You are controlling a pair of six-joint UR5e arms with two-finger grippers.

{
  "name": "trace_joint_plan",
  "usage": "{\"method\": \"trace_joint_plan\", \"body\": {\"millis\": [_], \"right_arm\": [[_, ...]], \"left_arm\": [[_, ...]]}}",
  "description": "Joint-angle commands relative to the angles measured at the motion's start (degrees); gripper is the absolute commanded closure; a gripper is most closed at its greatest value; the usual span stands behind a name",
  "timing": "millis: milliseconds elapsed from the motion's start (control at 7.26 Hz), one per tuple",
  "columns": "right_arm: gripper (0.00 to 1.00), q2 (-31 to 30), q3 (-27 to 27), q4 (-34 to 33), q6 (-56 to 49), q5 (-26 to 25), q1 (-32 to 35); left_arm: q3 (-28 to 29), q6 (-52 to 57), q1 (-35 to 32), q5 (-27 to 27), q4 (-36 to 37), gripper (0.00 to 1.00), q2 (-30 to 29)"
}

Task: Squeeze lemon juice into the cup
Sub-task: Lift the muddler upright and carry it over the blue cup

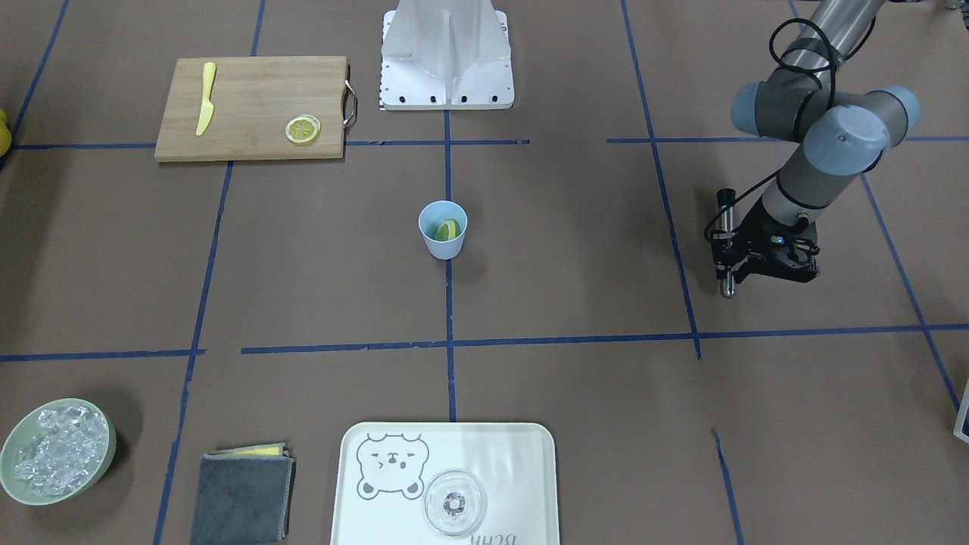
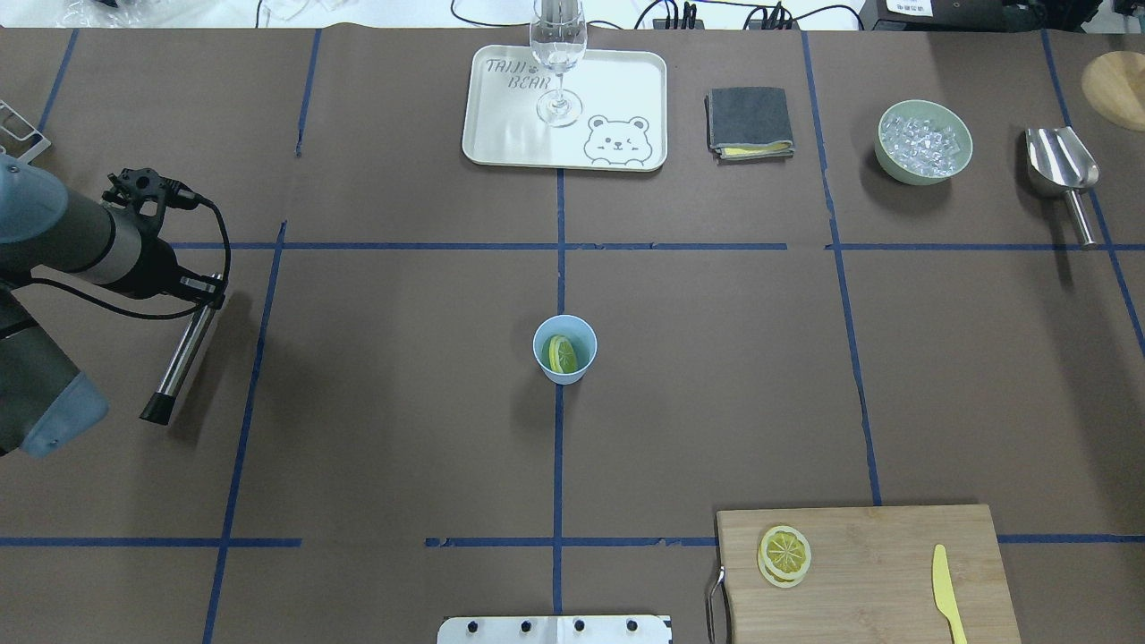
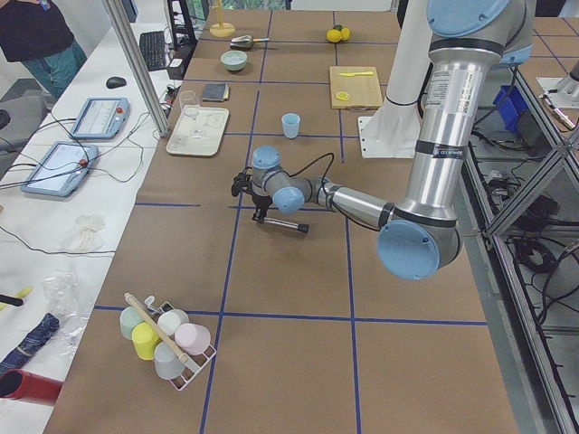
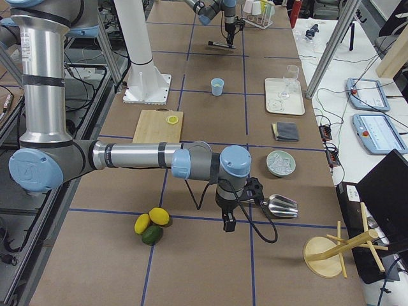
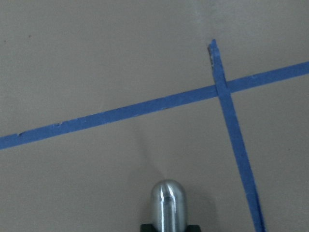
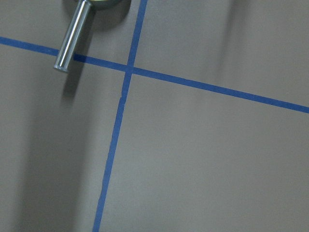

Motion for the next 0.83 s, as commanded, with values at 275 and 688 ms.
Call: {"method": "trace_joint_plan", "body": {"millis": [275, 688], "right_arm": [[0.00, 0.01, 0.00, 0.00, 0.01, 0.08, 0.00], [0.00, -0.08, -0.17, 0.00, 0.19, 0.00, 0.00]], "left_arm": [[-8.16, 0.60, -3.27, 0.59, -0.03, 1.00, -1.07], [-12.41, 7.22, -3.81, 8.48, -1.08, 1.00, -10.08]]}}
